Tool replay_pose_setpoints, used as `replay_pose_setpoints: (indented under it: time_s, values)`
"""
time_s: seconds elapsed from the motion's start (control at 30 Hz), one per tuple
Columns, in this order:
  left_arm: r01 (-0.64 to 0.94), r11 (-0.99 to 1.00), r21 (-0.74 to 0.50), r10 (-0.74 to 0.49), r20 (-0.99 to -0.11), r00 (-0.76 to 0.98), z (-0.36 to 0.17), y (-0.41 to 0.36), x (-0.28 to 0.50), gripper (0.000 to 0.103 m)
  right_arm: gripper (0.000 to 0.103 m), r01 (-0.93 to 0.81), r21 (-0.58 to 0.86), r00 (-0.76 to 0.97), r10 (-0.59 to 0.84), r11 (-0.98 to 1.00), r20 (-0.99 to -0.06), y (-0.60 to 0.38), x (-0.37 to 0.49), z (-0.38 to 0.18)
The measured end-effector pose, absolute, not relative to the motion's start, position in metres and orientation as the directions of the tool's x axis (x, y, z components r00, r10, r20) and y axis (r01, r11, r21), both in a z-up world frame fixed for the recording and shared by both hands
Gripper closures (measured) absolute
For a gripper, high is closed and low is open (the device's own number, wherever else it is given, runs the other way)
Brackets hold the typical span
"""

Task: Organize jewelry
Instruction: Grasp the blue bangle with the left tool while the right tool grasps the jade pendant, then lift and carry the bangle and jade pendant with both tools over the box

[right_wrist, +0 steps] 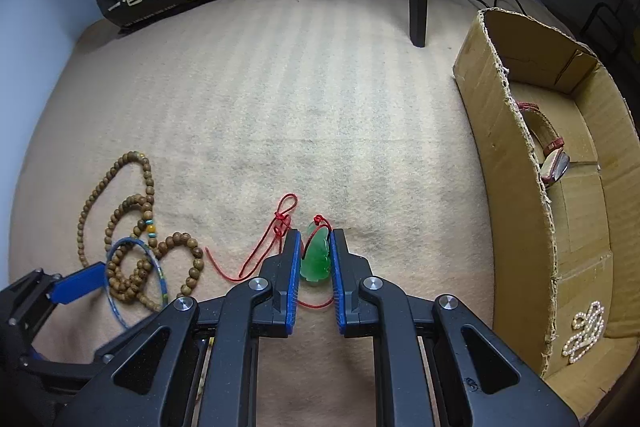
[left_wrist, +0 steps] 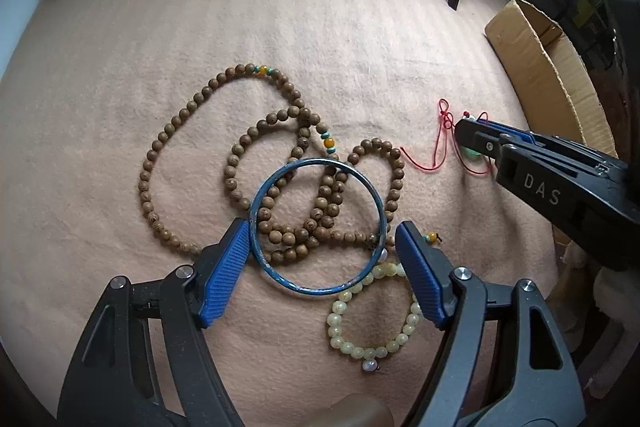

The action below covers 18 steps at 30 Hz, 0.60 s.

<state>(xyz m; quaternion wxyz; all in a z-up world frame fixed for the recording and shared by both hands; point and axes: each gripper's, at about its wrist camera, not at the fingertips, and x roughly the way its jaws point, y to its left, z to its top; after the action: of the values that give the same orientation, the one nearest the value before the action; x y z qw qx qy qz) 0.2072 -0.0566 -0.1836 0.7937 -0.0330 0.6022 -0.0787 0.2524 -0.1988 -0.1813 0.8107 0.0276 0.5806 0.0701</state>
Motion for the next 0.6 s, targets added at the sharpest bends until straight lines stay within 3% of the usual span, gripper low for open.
replay_pose_setpoints:
  time_s: [0.33, 0.6]
  values:
    - [0.078, 0.992, -0.099, -0.117, -0.952, 0.284, -0.194, -0.061, 0.213, 0.025, 0.090, -0.093, 0.115, 0.314, 0.138, 0.989, -0.939, -0.197, 0.253, -0.183]
    - [0.074, 0.985, -0.154, -0.169, -0.942, 0.290, -0.191, -0.050, 0.218, 0.030, 0.090, -0.089, 0.110, 0.339, 0.134, 0.990, -0.931, -0.197, 0.250, -0.176]
